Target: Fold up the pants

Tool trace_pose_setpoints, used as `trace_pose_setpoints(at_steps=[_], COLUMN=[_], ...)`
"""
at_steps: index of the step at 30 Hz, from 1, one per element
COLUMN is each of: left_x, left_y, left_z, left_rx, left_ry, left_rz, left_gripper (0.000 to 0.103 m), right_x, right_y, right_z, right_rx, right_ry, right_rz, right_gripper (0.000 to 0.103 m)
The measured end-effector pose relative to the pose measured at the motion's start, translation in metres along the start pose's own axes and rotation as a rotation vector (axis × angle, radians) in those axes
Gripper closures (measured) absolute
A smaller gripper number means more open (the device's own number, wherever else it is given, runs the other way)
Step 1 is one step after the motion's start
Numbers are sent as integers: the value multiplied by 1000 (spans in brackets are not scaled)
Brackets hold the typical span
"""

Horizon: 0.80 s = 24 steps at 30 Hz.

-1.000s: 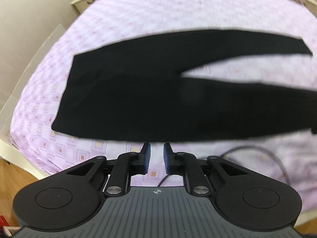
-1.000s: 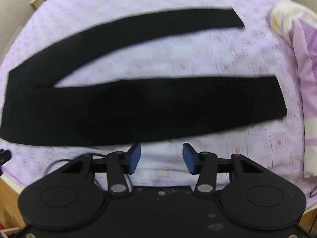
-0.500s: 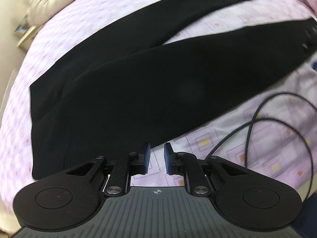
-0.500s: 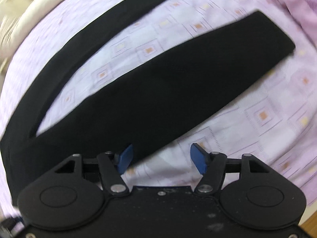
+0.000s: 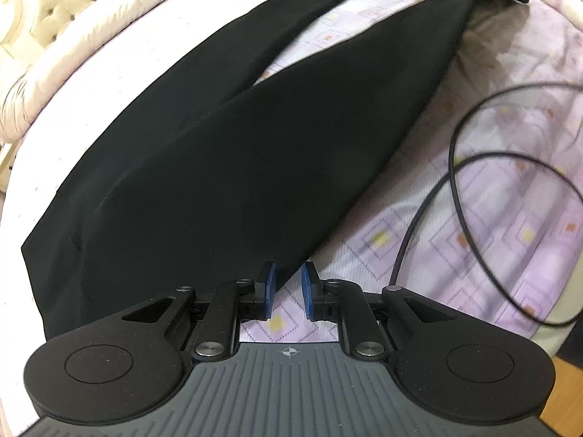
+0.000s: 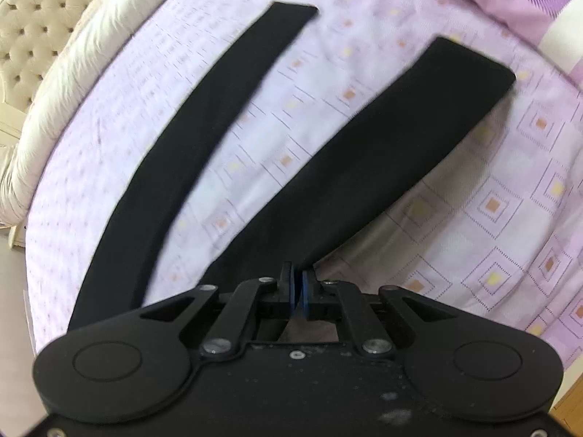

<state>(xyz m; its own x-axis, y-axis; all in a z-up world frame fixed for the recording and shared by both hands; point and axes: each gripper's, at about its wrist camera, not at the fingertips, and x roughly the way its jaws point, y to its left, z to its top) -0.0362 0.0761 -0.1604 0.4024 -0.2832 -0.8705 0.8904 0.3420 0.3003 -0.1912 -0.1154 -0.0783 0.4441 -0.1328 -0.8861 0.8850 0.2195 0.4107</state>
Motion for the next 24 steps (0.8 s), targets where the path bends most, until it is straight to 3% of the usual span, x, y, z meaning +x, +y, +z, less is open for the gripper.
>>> trace_pose_setpoints(at_steps=[4,11,13,15,19,24], left_x=[1,2,1,-9,-46,-59], left_y=[-5,-23,-24,-12,21,44], left_z=[-14,-3,0,5,26,78], left_rx=[6,23,0,-84,-226,-209], left_ry=[2,3,14,2,-64,-87], left_rz=[17,87,58,23,33,67], left_gripper=[87,87,96,100,100,100], right_x=[-6,2,2,2,-1,7], right_y=[2,3,1,2,14,54], right_z=[2,8,11,15,30,66], right_rx=[-17,-46,-60,-71,-98,-168], right_ry=[9,52,72,82,85,37], right_rz=[-3,-12,-14,-16,1,41], right_gripper=[97,97,97,97,97,97])
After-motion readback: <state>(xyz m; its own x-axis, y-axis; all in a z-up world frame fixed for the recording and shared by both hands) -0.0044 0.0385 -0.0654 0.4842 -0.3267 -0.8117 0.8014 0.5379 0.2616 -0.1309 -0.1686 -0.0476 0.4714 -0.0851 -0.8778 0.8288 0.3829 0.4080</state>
